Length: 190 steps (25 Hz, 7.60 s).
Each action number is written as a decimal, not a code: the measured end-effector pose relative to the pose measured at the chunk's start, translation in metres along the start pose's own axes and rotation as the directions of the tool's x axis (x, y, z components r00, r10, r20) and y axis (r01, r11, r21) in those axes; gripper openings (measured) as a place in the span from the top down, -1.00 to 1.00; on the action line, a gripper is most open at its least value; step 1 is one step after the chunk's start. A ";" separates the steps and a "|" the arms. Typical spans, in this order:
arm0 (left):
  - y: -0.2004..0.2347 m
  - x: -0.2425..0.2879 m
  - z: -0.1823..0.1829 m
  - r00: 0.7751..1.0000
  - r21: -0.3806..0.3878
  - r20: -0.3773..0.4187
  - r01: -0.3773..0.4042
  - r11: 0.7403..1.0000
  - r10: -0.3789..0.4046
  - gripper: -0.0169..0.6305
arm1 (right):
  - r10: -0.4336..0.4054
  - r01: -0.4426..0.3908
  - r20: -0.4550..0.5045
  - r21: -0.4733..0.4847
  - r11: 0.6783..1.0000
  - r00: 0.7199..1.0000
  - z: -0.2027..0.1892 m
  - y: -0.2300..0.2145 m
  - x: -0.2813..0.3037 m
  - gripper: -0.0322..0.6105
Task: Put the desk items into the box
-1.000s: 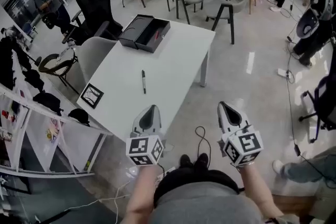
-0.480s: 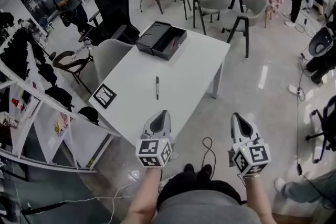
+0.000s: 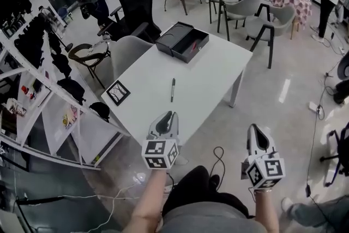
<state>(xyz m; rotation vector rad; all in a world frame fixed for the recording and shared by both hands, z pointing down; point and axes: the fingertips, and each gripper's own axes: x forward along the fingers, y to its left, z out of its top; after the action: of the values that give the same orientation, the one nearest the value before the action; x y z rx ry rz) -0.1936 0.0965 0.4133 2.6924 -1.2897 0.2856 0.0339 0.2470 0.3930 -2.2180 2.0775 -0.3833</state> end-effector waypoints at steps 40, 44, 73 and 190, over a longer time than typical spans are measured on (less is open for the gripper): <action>0.114 0.180 -0.047 0.965 -0.103 -0.252 -0.103 0.989 0.075 0.46 | -0.004 0.000 -0.084 -0.048 0.999 0.996 0.032 -0.027 0.197 0.89; 0.119 0.193 -0.070 0.944 -0.132 -0.324 -0.109 0.985 0.061 0.46 | -0.007 0.001 -0.102 -0.055 0.998 0.995 0.031 -0.027 0.210 0.89; 0.125 0.208 -0.130 0.810 -0.029 -0.577 -0.148 0.989 0.104 0.59 | 0.009 -0.020 -0.172 -0.057 0.998 0.985 0.014 -0.023 0.233 0.89; 0.135 0.477 0.017 0.850 0.152 -0.509 -0.063 0.986 0.133 0.81 | 0.342 -0.372 -0.278 -0.061 0.926 0.897 0.047 -0.114 0.475 0.89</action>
<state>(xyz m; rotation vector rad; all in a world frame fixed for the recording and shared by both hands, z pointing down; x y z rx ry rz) -0.0047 -0.3512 0.5129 2.3854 -1.2622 1.0610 0.1790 -0.2195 0.4342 -1.8570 2.6444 -0.5654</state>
